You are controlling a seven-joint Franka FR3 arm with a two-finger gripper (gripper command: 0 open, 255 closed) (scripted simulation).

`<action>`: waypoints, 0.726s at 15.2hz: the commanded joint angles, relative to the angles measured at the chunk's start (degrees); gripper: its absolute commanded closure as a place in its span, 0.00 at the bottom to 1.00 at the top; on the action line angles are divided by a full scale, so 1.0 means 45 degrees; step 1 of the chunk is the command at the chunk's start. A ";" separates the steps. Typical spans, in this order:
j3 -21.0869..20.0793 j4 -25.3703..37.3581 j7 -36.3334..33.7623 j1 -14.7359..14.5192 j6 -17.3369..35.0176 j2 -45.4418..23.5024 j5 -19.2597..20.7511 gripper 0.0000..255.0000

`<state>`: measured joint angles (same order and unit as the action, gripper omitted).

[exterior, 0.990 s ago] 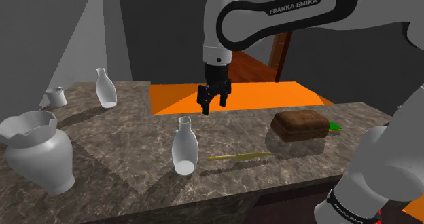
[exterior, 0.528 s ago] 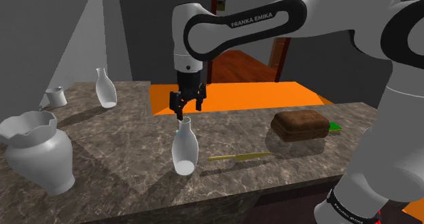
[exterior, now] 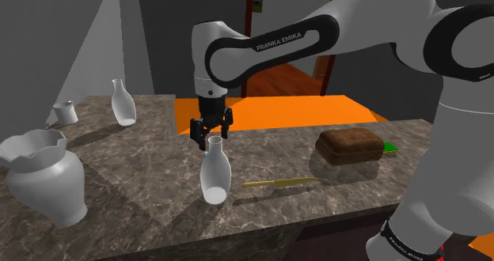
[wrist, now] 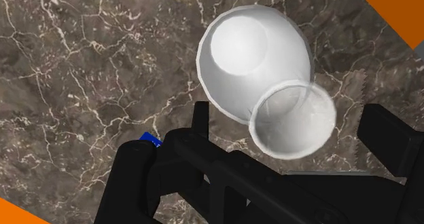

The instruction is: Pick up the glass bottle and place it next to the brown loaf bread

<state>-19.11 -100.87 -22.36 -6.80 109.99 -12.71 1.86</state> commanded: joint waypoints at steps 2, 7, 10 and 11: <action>0.0010 -0.0205 0.0001 0.0002 0.0270 -0.0063 0.0024 0.00; 0.0010 -0.0203 0.0001 0.0002 0.0270 -0.0064 0.0025 0.00; 0.0010 -0.0201 0.0001 0.0002 0.0267 -0.0064 0.0025 1.00; 0.0010 -0.0201 0.0001 0.0002 0.0267 -0.0064 0.0025 1.00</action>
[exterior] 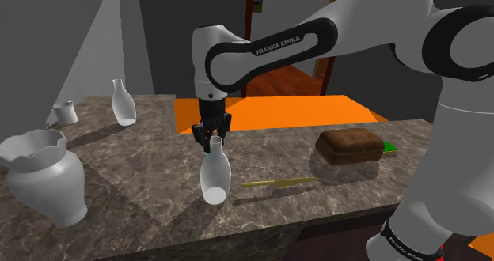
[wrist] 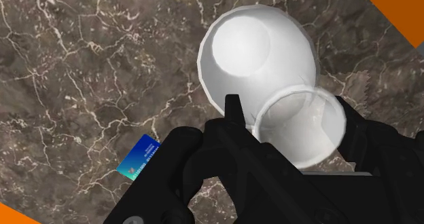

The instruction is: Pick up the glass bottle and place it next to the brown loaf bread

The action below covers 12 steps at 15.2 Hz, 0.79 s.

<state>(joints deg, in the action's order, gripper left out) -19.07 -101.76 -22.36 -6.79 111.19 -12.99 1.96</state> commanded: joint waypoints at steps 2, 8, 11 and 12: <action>0.0002 -0.0002 0.0000 0.0001 -0.0004 -0.0001 0.0001 1.00; -0.0003 0.0108 0.0006 0.0004 -0.0156 0.0044 -0.0015 1.00; -0.0016 0.0474 0.0022 0.0010 -0.0634 0.0162 -0.0059 1.00; -0.0019 0.0602 0.0026 0.0011 -0.0794 0.0197 -0.0072 1.00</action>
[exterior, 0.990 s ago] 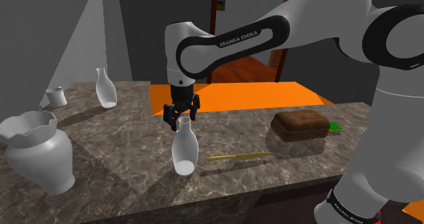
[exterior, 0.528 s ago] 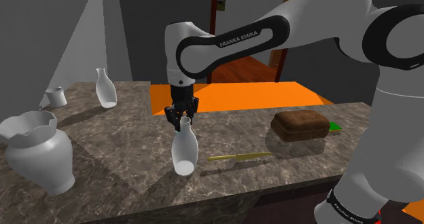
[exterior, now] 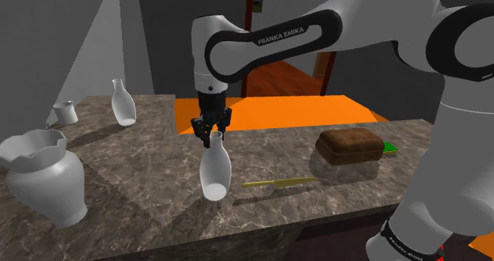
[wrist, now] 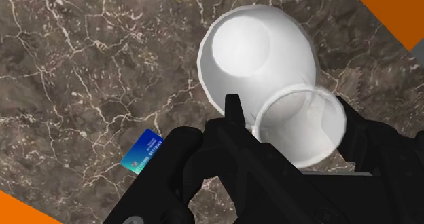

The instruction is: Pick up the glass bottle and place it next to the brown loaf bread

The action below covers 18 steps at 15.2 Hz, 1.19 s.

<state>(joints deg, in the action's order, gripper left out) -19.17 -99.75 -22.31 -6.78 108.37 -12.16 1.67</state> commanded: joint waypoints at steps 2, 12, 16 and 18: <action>-0.0004 0.0421 0.0021 0.0009 -0.0491 0.0075 -0.0028 1.00; -0.0035 0.1967 0.0011 -0.0016 -0.2160 0.0206 -0.0078 1.00; -0.0048 0.2699 -0.0012 -0.0042 -0.2857 0.0171 -0.0068 1.00; -0.0055 0.3093 -0.0027 -0.0061 -0.3214 0.0132 -0.0056 1.00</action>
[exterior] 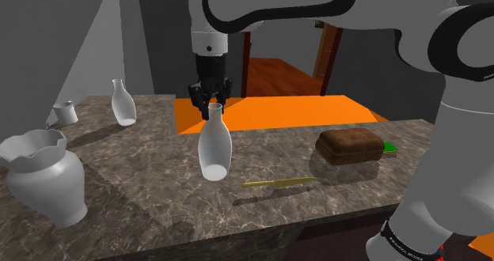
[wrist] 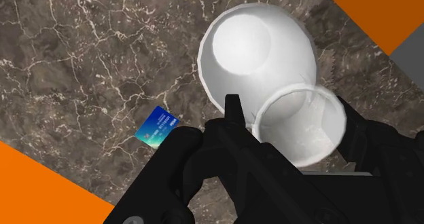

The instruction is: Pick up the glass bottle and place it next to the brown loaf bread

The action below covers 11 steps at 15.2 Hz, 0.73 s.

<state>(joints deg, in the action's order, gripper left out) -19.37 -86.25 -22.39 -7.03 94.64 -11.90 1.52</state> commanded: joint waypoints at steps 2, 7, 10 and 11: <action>-0.0017 0.0506 -0.0029 -0.0026 -0.0526 0.0019 -0.0005 1.00; -0.0040 0.1645 -0.0089 -0.0101 -0.1468 -0.0188 0.0063 1.00; -0.0056 0.2413 -0.0134 -0.0164 -0.2062 -0.0368 0.0123 1.00; -0.0062 0.2685 -0.0151 -0.0189 -0.2267 -0.0439 0.0147 1.00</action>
<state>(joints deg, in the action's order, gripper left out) -19.66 -75.90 -23.04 -7.77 85.59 -13.25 1.97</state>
